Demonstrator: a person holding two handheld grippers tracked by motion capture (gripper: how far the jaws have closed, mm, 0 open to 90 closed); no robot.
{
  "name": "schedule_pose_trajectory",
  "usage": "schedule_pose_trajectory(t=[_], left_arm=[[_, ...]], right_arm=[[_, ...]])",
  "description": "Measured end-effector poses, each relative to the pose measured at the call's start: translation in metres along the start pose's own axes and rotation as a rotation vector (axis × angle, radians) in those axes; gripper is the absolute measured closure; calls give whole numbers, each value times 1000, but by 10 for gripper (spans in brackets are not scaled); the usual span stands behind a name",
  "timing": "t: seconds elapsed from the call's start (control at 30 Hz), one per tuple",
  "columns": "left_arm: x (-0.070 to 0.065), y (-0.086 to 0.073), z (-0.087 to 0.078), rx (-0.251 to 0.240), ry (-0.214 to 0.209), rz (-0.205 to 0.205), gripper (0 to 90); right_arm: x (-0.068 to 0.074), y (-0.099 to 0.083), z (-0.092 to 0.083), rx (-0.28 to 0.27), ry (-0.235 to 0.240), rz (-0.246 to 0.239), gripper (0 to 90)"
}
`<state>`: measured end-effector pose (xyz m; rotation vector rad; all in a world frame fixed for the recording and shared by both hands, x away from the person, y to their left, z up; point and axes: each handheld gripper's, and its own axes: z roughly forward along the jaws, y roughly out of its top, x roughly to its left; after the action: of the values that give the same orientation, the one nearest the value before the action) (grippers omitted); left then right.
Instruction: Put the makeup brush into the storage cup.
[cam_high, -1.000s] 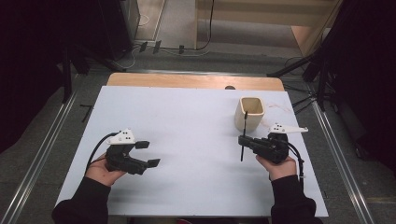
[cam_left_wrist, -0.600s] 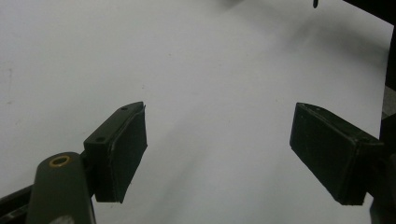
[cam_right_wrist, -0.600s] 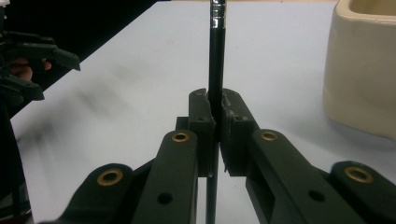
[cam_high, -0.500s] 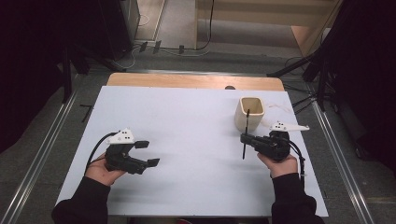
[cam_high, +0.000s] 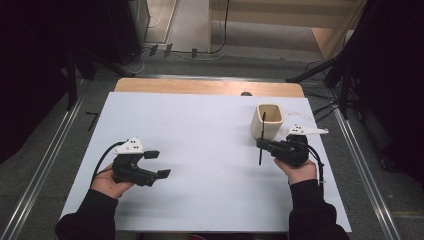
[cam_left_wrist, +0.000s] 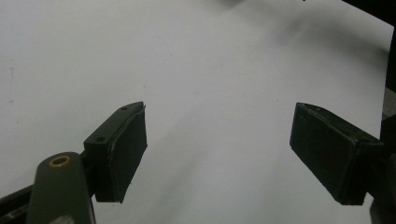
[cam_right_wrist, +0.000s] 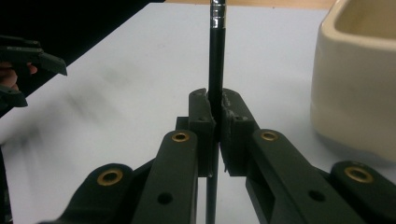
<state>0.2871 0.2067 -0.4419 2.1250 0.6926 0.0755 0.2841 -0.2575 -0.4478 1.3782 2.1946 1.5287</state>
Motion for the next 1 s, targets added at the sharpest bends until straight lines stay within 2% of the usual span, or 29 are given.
schedule_pose_trajectory(t=[0.2,0.3,0.37,0.47,0.67,0.8,1.0], left_arm=[[-1,1,0,-3,-8,0,192],[-1,1,0,8,-7,0,191],[0,0,1,-3,-11,-6,192],[1,0,0,0,-7,-8,192],[0,0,0,1,-7,-4,192],[1,-1,-1,3,-8,-7,191],[1,-1,-1,1,-11,-9,192]], right_arm=[[-6,13,-1,-5,-8,-2,859],[-9,23,-3,-28,-11,-1,859],[-9,29,-5,-41,-16,-2,859],[-13,38,-5,-30,-29,-6,859],[-19,51,-6,-42,-32,-4,859],[-21,61,-10,-47,-50,-19,859],[-30,74,-14,-67,-68,-9,859]])
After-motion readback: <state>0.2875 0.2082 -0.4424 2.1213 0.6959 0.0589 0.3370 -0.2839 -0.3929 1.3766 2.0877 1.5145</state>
